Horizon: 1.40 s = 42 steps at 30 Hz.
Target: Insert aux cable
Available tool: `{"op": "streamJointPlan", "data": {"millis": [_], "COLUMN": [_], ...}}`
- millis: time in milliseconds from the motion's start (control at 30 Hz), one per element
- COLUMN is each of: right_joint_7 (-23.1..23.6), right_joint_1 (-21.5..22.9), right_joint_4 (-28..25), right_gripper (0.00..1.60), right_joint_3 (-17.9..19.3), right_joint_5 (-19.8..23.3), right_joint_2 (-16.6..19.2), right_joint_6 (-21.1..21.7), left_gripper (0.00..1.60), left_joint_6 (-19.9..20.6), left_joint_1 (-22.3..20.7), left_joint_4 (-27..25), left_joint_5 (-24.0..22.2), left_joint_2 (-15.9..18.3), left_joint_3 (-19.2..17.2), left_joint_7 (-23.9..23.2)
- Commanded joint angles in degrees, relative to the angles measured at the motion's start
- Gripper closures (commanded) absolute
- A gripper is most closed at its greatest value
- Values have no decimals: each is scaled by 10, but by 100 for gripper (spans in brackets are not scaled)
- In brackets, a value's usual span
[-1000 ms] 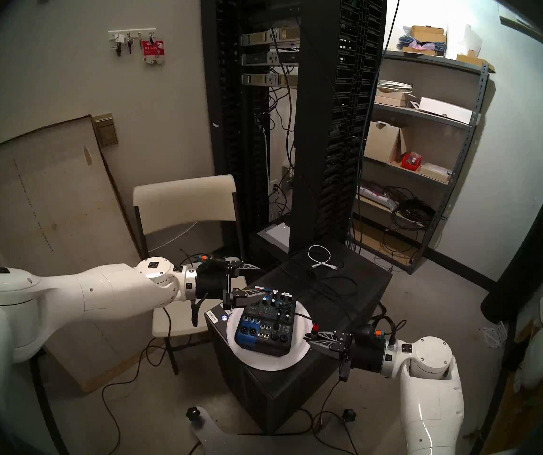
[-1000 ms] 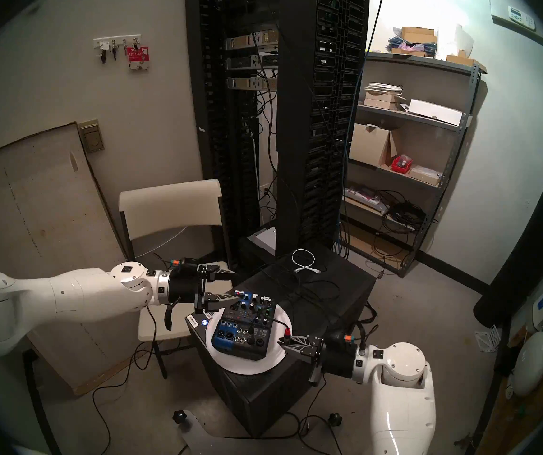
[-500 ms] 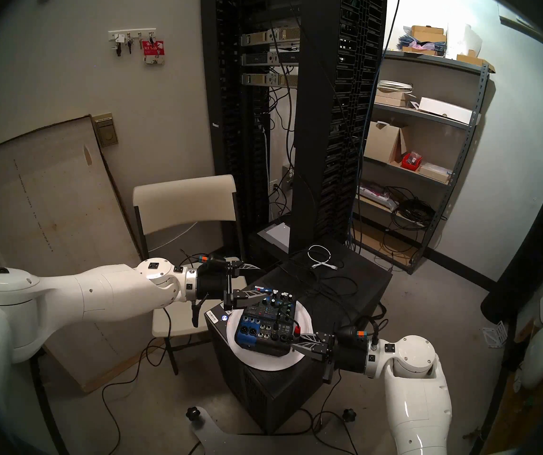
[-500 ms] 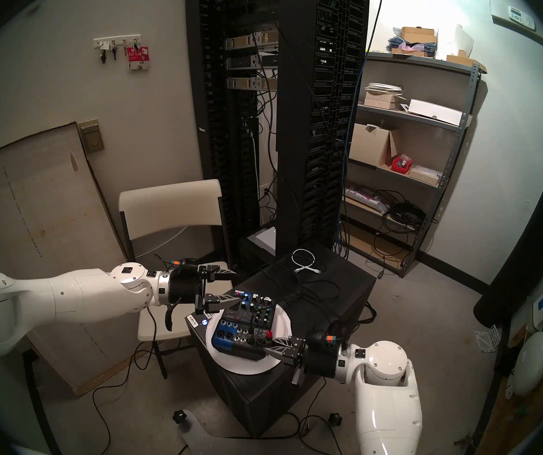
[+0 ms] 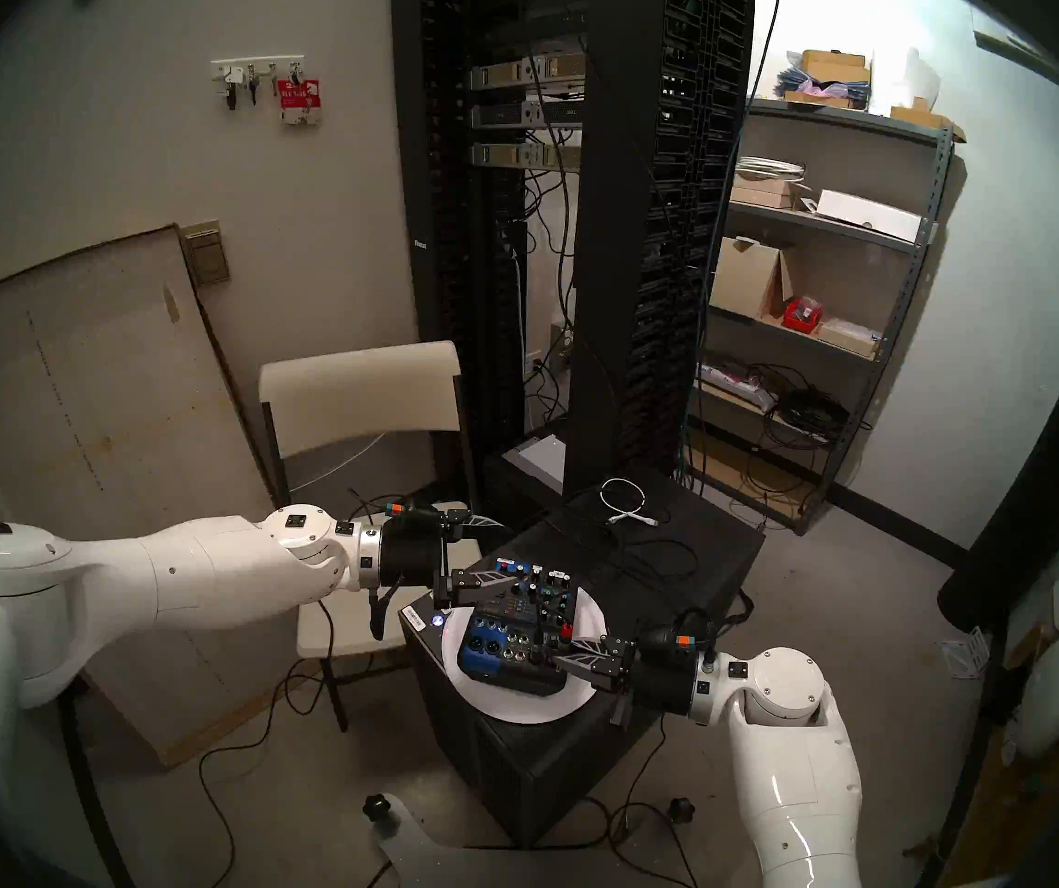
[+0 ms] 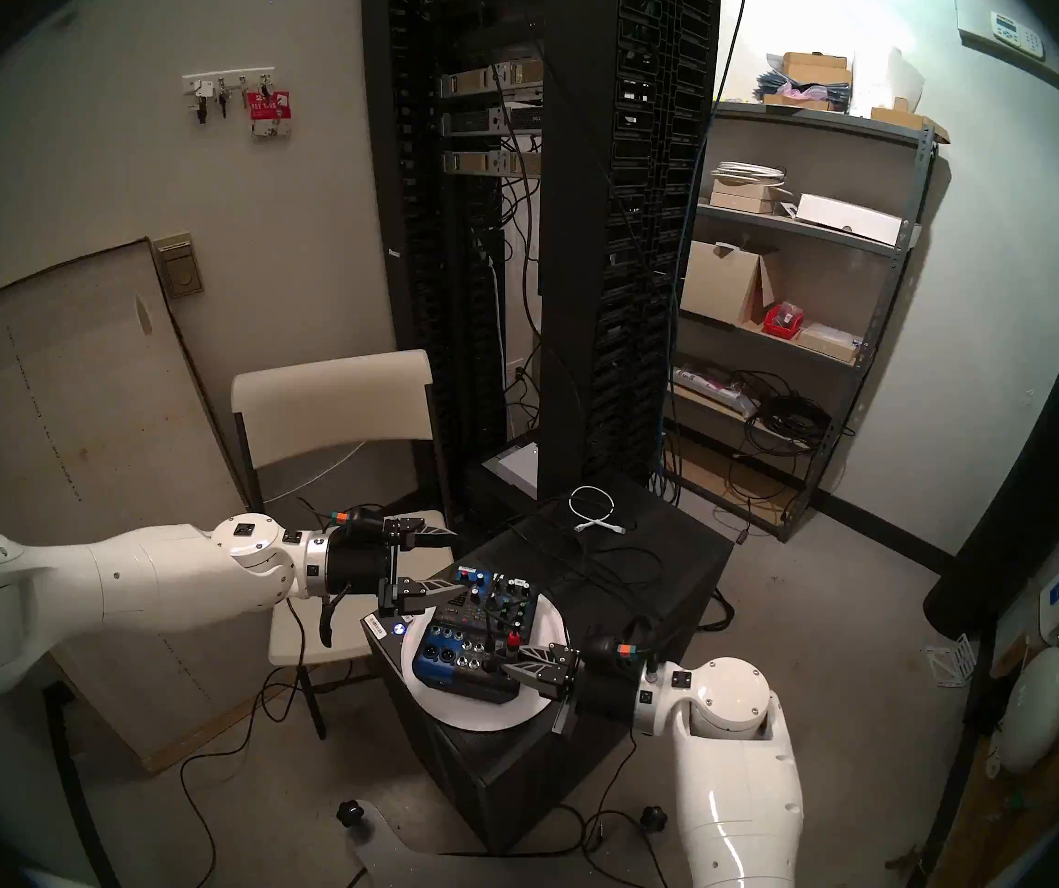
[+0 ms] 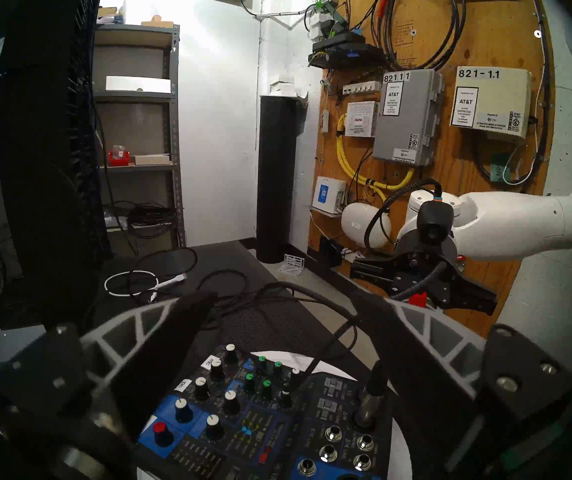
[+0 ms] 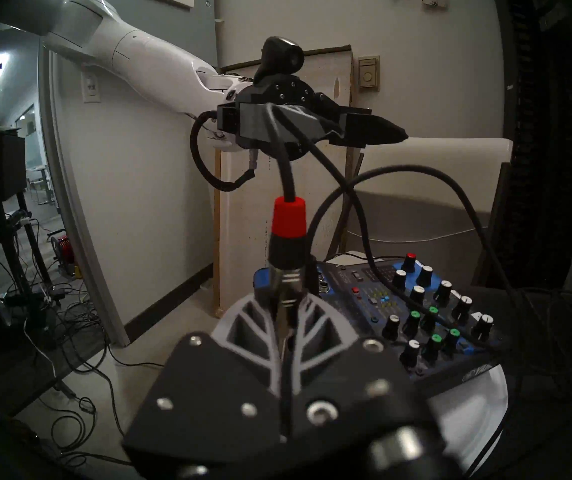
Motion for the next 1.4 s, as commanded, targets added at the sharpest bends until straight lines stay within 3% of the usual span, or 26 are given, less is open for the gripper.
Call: {"op": "streamJointPlan", "data": {"millis": [0, 1367], "right_joint_7": [-11, -35], "right_joint_1": [20, 26], "right_joint_4": [2, 37], "right_gripper": [160, 160], "right_joint_3": [-8, -11], "right_joint_5": [10, -15], "right_joint_2": [-1, 4], "right_joint_6": [-13, -44], "left_gripper": [9, 6], "left_joint_6": [-2, -3], "left_joint_1": [-8, -12], "left_joint_4": [-5, -16], "left_joint_5": [-3, 5], "left_joint_2": [-2, 5], "left_joint_3": [-7, -6], "left_joint_7": [-2, 4]}}
